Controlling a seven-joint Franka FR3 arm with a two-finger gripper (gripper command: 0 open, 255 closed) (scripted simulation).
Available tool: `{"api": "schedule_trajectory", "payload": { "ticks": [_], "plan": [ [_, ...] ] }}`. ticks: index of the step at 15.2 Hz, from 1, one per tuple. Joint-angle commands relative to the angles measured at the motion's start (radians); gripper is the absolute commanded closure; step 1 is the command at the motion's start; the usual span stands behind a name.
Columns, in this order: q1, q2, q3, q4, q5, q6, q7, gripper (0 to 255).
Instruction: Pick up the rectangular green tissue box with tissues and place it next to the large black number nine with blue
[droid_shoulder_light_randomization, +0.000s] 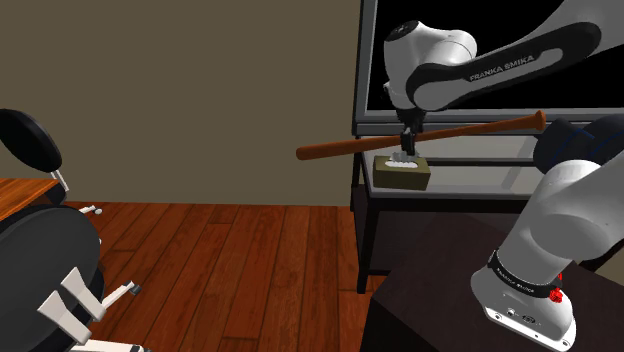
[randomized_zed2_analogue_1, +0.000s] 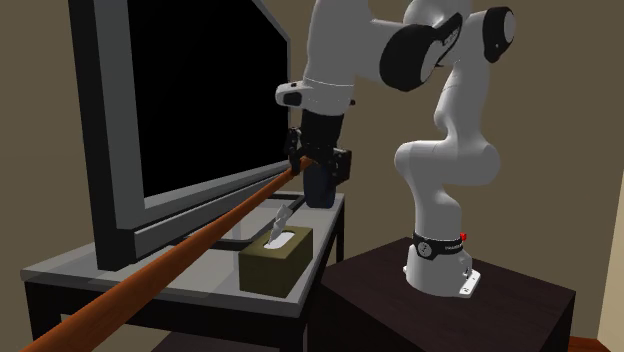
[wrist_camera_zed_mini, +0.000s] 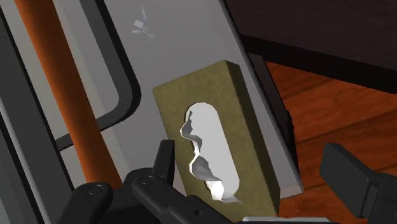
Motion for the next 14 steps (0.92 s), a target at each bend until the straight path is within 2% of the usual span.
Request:
{"api": "schedule_trajectory", "payload": {
  "ticks": [1, 4, 12, 14],
  "plan": [
    [-0.018, 0.053, 0.0, -0.026, -0.092, 0.073, -0.011, 0],
    [-0.049, 0.144, 0.005, -0.042, -0.235, 0.164, -0.001, 0],
    [-0.086, 0.199, -0.03, -0.086, -0.306, 0.27, 0.028, 0],
    [-0.086, 0.199, -0.03, -0.086, -0.306, 0.27, 0.028, 0]
  ]
}}
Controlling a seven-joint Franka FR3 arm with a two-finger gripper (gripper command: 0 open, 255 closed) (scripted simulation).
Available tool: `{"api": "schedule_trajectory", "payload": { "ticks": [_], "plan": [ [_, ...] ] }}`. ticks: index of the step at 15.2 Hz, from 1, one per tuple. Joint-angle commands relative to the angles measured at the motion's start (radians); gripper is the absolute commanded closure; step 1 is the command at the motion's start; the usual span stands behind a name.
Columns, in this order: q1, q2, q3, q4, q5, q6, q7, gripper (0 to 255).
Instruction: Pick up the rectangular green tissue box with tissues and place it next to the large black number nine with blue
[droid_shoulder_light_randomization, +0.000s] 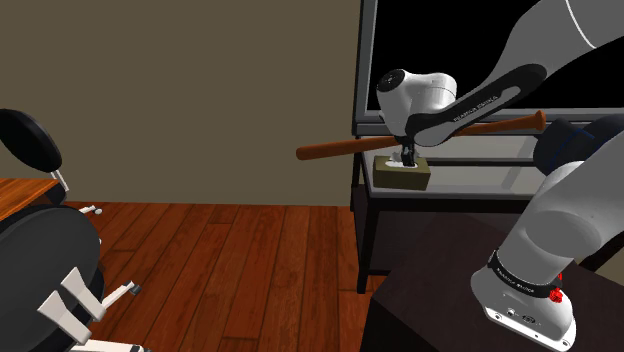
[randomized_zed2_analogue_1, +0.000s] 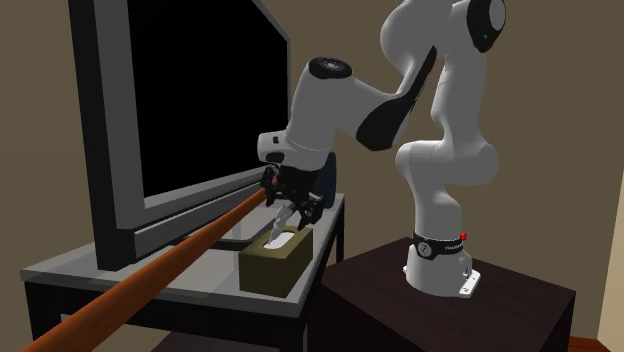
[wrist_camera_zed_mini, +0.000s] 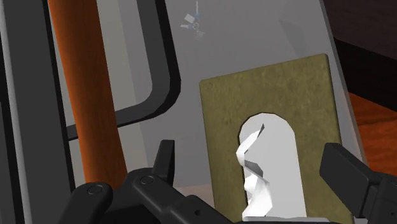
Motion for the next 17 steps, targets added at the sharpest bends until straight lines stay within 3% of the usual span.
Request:
{"api": "schedule_trajectory", "payload": {
  "ticks": [1, 6, 7, 17],
  "plan": [
    [-0.002, 0.002, -0.002, -0.001, -0.003, 0.005, 0.001, 0],
    [-0.002, 0.002, -0.002, -0.001, -0.003, 0.005, 0.001, 0],
    [-0.002, 0.002, -0.002, -0.001, -0.003, 0.005, 0.001, 255],
    [0.001, -0.008, -0.002, 0.003, 0.003, -0.008, -0.009, 255]
  ]
}}
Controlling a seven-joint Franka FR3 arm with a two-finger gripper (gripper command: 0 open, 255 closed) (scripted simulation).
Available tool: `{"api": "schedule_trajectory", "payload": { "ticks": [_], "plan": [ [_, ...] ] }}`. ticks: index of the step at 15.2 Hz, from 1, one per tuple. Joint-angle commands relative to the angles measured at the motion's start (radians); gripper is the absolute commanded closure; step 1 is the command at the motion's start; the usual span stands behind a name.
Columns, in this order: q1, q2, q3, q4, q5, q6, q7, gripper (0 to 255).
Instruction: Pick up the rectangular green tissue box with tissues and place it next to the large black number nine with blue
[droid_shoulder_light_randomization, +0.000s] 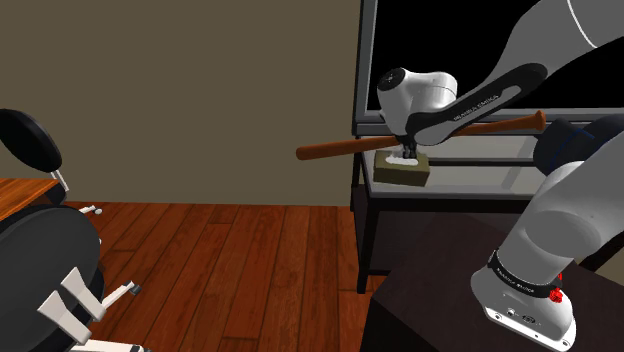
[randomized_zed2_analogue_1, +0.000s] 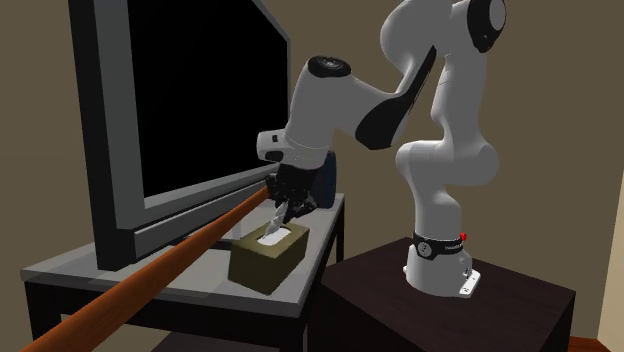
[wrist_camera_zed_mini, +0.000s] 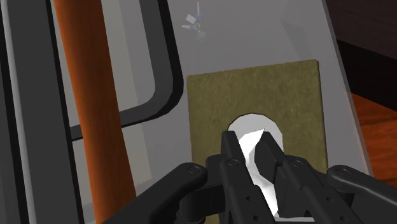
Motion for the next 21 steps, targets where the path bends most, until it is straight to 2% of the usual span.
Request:
{"api": "schedule_trajectory", "payload": {
  "ticks": [1, 21],
  "plan": [
    [0.004, -0.014, 0.001, 0.005, 0.011, -0.017, -0.014, 255],
    [0.028, -0.148, 0.017, 0.155, 0.102, -0.26, -0.179, 255]
  ]
}}
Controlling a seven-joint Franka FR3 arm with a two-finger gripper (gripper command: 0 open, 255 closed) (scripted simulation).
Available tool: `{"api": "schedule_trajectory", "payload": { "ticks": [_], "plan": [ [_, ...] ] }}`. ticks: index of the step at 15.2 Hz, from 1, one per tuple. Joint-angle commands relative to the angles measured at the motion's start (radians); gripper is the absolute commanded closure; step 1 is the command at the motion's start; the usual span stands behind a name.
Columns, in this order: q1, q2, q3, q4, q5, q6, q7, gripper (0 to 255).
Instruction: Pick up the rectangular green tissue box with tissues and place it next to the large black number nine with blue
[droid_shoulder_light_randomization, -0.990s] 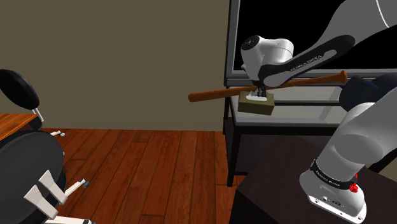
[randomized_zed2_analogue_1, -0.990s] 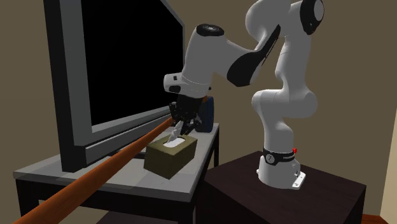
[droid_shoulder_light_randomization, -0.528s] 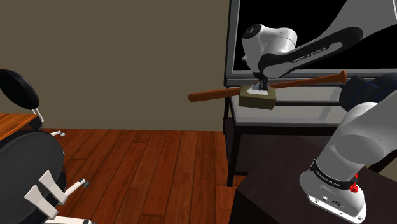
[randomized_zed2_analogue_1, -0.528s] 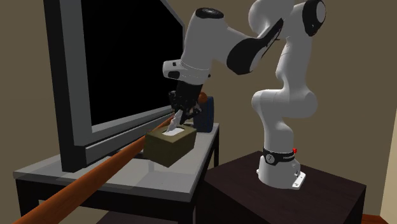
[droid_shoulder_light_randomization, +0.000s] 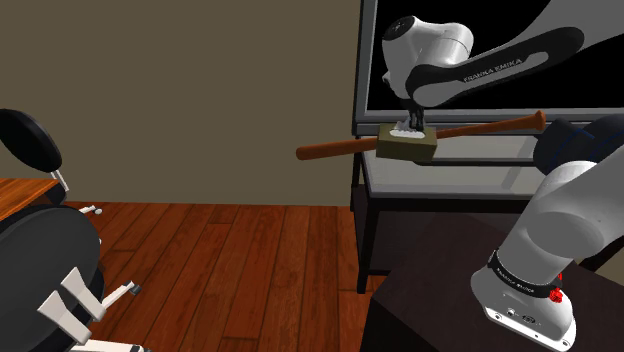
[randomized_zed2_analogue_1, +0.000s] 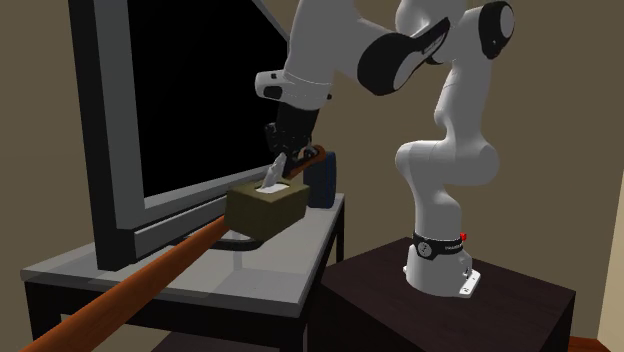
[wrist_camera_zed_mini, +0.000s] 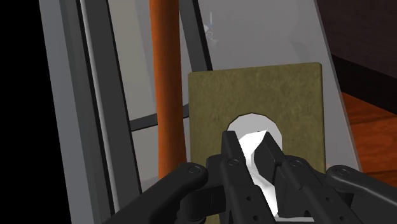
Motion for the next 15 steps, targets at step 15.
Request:
{"api": "schedule_trajectory", "payload": {
  "ticks": [15],
  "plan": [
    [0.006, -0.04, 0.016, 0.172, 0.038, -0.184, -0.11, 255]
  ]
}}
